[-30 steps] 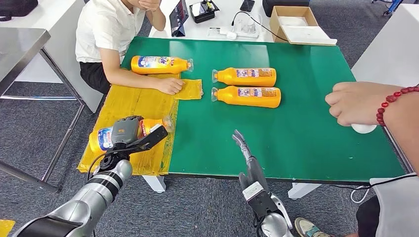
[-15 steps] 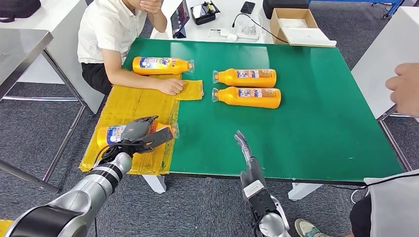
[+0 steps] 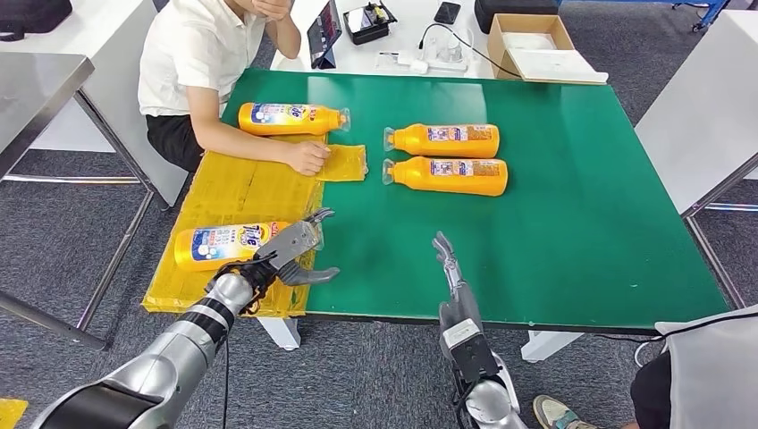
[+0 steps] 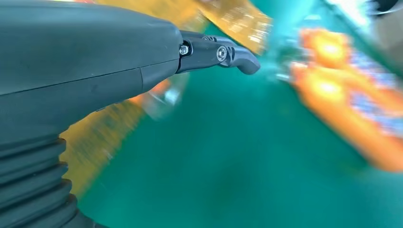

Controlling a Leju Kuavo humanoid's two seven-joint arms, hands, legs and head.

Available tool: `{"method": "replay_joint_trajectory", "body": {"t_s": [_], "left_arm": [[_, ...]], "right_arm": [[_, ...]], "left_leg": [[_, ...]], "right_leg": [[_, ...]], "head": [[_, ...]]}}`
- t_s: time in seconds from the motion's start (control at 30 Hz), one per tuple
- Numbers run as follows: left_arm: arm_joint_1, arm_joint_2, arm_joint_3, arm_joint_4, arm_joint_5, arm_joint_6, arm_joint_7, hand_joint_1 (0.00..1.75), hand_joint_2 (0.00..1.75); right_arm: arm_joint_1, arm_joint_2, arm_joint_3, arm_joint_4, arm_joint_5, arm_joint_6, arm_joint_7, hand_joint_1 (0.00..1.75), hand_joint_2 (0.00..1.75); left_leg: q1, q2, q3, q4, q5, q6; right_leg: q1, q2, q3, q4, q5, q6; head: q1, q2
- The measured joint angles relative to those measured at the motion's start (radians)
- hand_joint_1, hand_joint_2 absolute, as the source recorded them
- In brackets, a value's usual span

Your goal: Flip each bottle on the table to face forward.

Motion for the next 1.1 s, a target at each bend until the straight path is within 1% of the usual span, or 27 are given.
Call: {"method": "replay_joint_trajectory", "body": {"t_s": [0.07, 0.1, 0.13, 0.27, 0.3, 0.37, 0.47, 0.6, 0.67, 0.73, 0.8, 0.87, 1.0, 1.1], "left_arm": [[0.036, -0.002, -0.022, -0.065, 0.098, 0.020, -0.014, 0.00, 1.31], [0.062, -0.005, -0.030, -0.112, 0.143, 0.059, -0.018, 0.00, 1.75], [0.092, -0.010, -0.037, -0.168, 0.184, 0.122, -0.024, 0.00, 1.75], [0.242, -0.048, -0.069, -0.438, 0.331, 0.467, -0.080, 0.00, 1.75], [0.278, -0.055, -0.082, -0.502, 0.367, 0.527, -0.092, 0.00, 1.75], [0.342, -0.061, -0.114, -0.618, 0.423, 0.599, -0.105, 0.00, 1.75], [0.399, -0.062, -0.154, -0.727, 0.461, 0.629, -0.115, 0.00, 1.75], [0.426, -0.062, -0.176, -0.794, 0.481, 0.636, -0.125, 0.00, 1.75], [0.443, -0.061, -0.186, -0.823, 0.491, 0.636, -0.141, 0.00, 1.75], [0.468, -0.059, -0.196, -0.856, 0.479, 0.642, -0.157, 0.00, 1.75], [0.496, -0.054, -0.210, -0.891, 0.416, 0.665, -0.157, 0.00, 1.75], [0.517, -0.049, -0.222, -0.921, 0.336, 0.695, -0.148, 0.00, 1.75], [0.534, -0.045, -0.235, -0.951, 0.279, 0.716, -0.141, 0.00, 1.75], [0.536, -0.044, -0.240, -0.957, 0.265, 0.725, -0.143, 0.00, 1.75]], "right_arm": [[-0.002, -0.003, 0.004, 0.006, 0.006, -0.022, 0.000, 0.00, 1.31], [0.001, -0.005, 0.006, 0.008, 0.017, -0.036, 0.000, 0.00, 1.75], [0.006, -0.008, 0.005, 0.009, 0.032, -0.053, 0.000, 0.00, 1.75], [0.044, -0.018, -0.010, -0.011, 0.100, -0.138, 0.008, 0.00, 1.75], [0.054, -0.022, -0.016, -0.023, 0.111, -0.158, 0.013, 0.00, 1.75], [0.070, -0.030, -0.030, -0.048, 0.121, -0.186, 0.024, 0.00, 1.75], [0.084, -0.040, -0.044, -0.074, 0.124, -0.196, 0.032, 0.00, 1.75], [0.092, -0.044, -0.050, -0.089, 0.128, -0.201, 0.034, 0.00, 1.75], [0.094, -0.048, -0.054, -0.094, 0.149, -0.226, 0.046, 0.00, 1.75], [0.092, -0.061, -0.061, -0.096, 0.231, -0.271, 0.108, 0.00, 1.75], [0.076, -0.090, -0.066, -0.091, 0.370, -0.299, 0.215, 0.00, 1.75], [0.040, -0.129, -0.067, -0.071, 0.477, -0.288, 0.293, 0.00, 1.75], [-0.068, -0.197, -0.067, 0.016, 0.574, -0.221, 0.366, 0.00, 1.75], [-0.164, -0.226, -0.062, 0.121, 0.625, -0.190, 0.398, 0.00, 1.75]], "left_leg": [[0.000, 0.000, 0.000, 0.000, 0.000, 0.000], [0.000, 0.000, -0.001, 0.000, 0.000, 0.000], [0.000, 0.000, -0.001, 0.000, 0.000, 0.000], [0.000, 0.000, -0.003, 0.000, -0.001, 0.000], [0.000, 0.000, -0.004, 0.000, -0.002, 0.000], [-0.001, 0.000, -0.005, 0.000, -0.002, 0.000], [-0.001, 0.000, -0.006, 0.000, -0.002, 0.000], [-0.001, 0.000, -0.005, 0.000, -0.001, 0.000], [-0.001, 0.000, -0.005, 0.000, -0.001, 0.000], [-0.001, 0.000, -0.005, 0.000, -0.001, 0.000], [-0.001, 0.000, -0.006, 0.000, -0.001, 0.000], [-0.002, 0.000, -0.006, 0.000, -0.001, 0.000], [-0.003, 0.000, -0.006, 0.000, 0.000, 0.002], [-0.003, 0.000, -0.006, 0.000, 0.001, 0.003]], "right_leg": [[0.000, 0.000, -0.001, 0.000, 0.000, 0.000], [0.000, 0.000, -0.001, 0.000, 0.000, 0.000], [0.000, 0.000, -0.001, 0.000, 0.000, 0.000], [0.000, 0.000, -0.003, 0.000, 0.000, 0.000], [0.000, 0.000, -0.004, -0.001, 0.000, 0.000], [-0.001, 0.000, -0.005, -0.001, -0.001, 0.000], [-0.001, 0.000, -0.006, -0.001, -0.001, 0.000], [0.000, 0.000, -0.006, -0.001, 0.000, 0.000], [0.000, 0.000, -0.006, -0.001, 0.000, 0.000], [0.000, 0.000, -0.006, 0.000, 0.000, 0.000], [-0.001, 0.000, -0.005, 0.000, 0.000, 0.000], [-0.001, 0.000, -0.005, -0.001, 0.000, 0.000], [-0.003, 0.000, -0.005, -0.001, 0.001, 0.002], [-0.003, 0.000, -0.005, -0.001, 0.002, 0.003]], "head": [[0.000, 0.000], [0.000, 0.000], [0.000, 0.000], [0.000, 0.000], [0.000, 0.000], [0.000, 0.000], [0.000, 0.000], [0.000, 0.000], [0.000, 0.000], [0.000, 0.000], [0.000, 0.000], [0.000, 0.000], [0.000, 0.000], [0.000, 0.000]]}}
